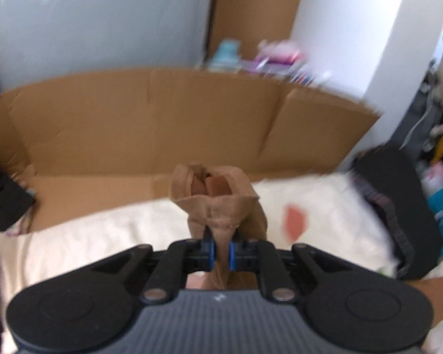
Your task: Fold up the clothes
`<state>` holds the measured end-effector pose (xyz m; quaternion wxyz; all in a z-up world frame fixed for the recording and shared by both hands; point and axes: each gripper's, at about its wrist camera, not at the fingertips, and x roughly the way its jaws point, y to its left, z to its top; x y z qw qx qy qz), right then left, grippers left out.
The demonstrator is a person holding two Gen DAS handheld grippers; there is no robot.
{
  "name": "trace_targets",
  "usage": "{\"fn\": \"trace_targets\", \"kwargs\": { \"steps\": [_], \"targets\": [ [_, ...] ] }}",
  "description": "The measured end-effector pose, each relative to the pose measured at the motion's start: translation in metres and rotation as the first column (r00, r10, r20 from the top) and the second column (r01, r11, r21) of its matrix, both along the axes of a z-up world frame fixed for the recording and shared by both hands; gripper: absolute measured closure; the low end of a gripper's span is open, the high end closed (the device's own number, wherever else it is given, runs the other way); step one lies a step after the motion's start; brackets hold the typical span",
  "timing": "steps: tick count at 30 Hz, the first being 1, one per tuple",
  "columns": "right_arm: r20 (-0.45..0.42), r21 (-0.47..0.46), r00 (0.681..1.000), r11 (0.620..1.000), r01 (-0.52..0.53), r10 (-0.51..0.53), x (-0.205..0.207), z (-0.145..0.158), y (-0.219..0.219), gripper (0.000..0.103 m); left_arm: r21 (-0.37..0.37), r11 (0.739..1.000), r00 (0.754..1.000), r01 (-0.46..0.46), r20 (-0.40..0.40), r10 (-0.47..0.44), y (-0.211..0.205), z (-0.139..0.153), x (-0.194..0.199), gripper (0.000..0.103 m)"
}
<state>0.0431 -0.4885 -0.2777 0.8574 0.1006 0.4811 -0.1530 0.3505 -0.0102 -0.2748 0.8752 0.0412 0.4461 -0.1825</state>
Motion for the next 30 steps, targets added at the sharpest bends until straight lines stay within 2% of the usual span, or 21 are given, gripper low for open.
{"fn": "trace_targets", "kwargs": {
  "steps": [2,3,4,5,9,13,19,24,28,30],
  "targets": [
    [0.0,-0.005,1.0,1.0,0.008,-0.008,-0.001,-0.014,0.0,0.094,0.075,0.996,0.998,-0.042,-0.052,0.046,0.013,-0.02,0.002,0.087],
    [0.002,-0.006,1.0,1.0,0.01,-0.01,-0.002,-0.021,0.001,0.073,0.086,0.995,0.995,-0.052,-0.076,0.058,0.02,-0.026,0.0,0.084],
    [0.007,-0.009,1.0,1.0,0.007,-0.007,-0.002,-0.027,0.002,0.058,0.089,0.994,0.993,-0.057,-0.097,0.065,0.027,-0.031,-0.004,0.083],
    [0.015,-0.002,1.0,1.0,-0.001,0.001,-0.003,-0.033,0.003,0.053,0.092,0.994,0.99,-0.061,-0.119,0.072,0.033,-0.036,-0.008,0.08],
    [0.034,0.026,0.999,0.999,-0.038,0.037,-0.006,-0.049,0.014,0.052,0.094,0.994,0.985,-0.057,-0.157,0.071,0.047,-0.038,-0.035,0.063],
    [0.049,0.034,0.994,0.994,-0.104,0.103,-0.008,-0.05,0.031,0.052,0.044,0.998,0.986,-0.036,-0.164,0.043,0.042,-0.022,-0.068,0.057],
    [0.063,0.031,0.97,0.971,-0.239,0.236,-0.008,-0.045,0.058,0.05,-0.027,0.999,0.982,-0.039,-0.188,0.034,0.023,-0.009,-0.101,0.042],
    [0.071,-0.022,0.929,0.932,-0.362,0.362,-0.004,-0.042,0.081,0.038,-0.034,0.999,0.972,-0.042,-0.234,0.033,0.002,-0.026,-0.128,0.028],
    [0.063,-0.057,0.903,0.904,-0.423,0.426,0.001,-0.05,0.093,0.034,0.016,0.999,0.956,-0.052,-0.287,0.055,-0.013,-0.049,-0.148,0.027],
    [0.046,-0.086,0.884,0.883,-0.461,0.465,0.003,-0.057,0.099,0.032,0.007,0.998,0.943,-0.059,-0.329,0.058,-0.017,-0.061,-0.158,0.024]
  ]
}}
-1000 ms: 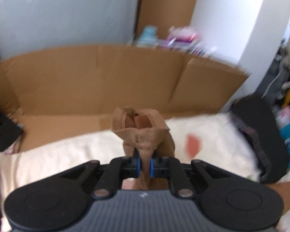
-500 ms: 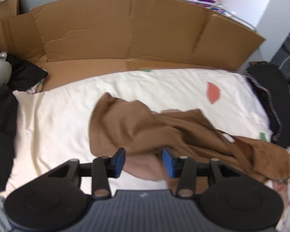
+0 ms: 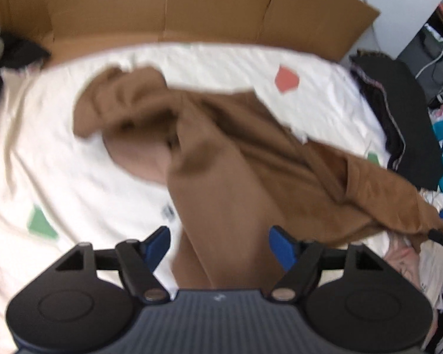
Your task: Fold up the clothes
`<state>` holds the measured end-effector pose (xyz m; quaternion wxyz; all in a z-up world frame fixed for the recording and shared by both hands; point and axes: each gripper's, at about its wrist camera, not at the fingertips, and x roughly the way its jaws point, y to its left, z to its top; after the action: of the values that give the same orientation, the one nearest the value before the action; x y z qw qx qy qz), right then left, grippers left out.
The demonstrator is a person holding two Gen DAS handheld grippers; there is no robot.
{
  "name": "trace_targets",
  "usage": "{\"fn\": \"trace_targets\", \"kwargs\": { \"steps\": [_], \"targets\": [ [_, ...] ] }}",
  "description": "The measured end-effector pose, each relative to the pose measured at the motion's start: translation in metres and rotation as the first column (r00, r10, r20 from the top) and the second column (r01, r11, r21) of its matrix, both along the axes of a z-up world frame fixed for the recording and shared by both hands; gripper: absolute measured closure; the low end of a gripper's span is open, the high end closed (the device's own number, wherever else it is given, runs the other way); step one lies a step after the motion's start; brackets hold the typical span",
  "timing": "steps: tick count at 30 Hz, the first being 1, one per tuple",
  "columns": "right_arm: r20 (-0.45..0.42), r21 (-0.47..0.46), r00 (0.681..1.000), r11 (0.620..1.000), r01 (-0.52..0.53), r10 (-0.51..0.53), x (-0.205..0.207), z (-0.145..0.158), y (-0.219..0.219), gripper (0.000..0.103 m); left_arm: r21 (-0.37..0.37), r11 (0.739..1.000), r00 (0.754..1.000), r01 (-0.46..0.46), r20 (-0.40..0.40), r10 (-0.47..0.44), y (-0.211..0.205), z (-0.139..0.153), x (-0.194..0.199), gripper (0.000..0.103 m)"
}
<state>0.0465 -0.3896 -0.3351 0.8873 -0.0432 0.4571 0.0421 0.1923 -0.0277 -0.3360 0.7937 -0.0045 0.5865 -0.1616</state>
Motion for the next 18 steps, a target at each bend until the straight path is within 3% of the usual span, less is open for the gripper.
{"fn": "trace_targets", "kwargs": {
  "steps": [6,10,13,17,18],
  "targets": [
    [-0.037,-0.098,0.994,0.99,-0.105,0.102,0.007,-0.029,0.015,0.031,0.042,0.998,0.999,0.037,-0.041,-0.036,-0.01,-0.036,-0.026,0.013],
    [-0.061,-0.147,0.993,0.983,-0.11,0.102,0.015,-0.046,0.017,0.031,0.028,0.999,0.996,0.025,-0.09,-0.023,-0.006,-0.055,-0.033,0.014],
    [-0.079,-0.184,0.993,0.977,-0.106,0.093,0.021,-0.055,0.014,0.031,-0.044,0.999,0.995,-0.007,-0.102,0.002,0.004,-0.063,-0.036,0.025],
    [-0.101,-0.187,0.989,0.975,-0.121,0.104,0.027,-0.067,0.008,0.031,-0.127,0.991,0.994,-0.041,-0.105,0.028,0.016,-0.059,-0.037,0.06],
    [-0.103,-0.185,0.989,0.974,-0.127,0.109,0.029,-0.069,0.008,0.031,-0.159,0.986,0.994,-0.044,-0.108,0.027,0.02,-0.055,-0.038,0.065]
  ]
}}
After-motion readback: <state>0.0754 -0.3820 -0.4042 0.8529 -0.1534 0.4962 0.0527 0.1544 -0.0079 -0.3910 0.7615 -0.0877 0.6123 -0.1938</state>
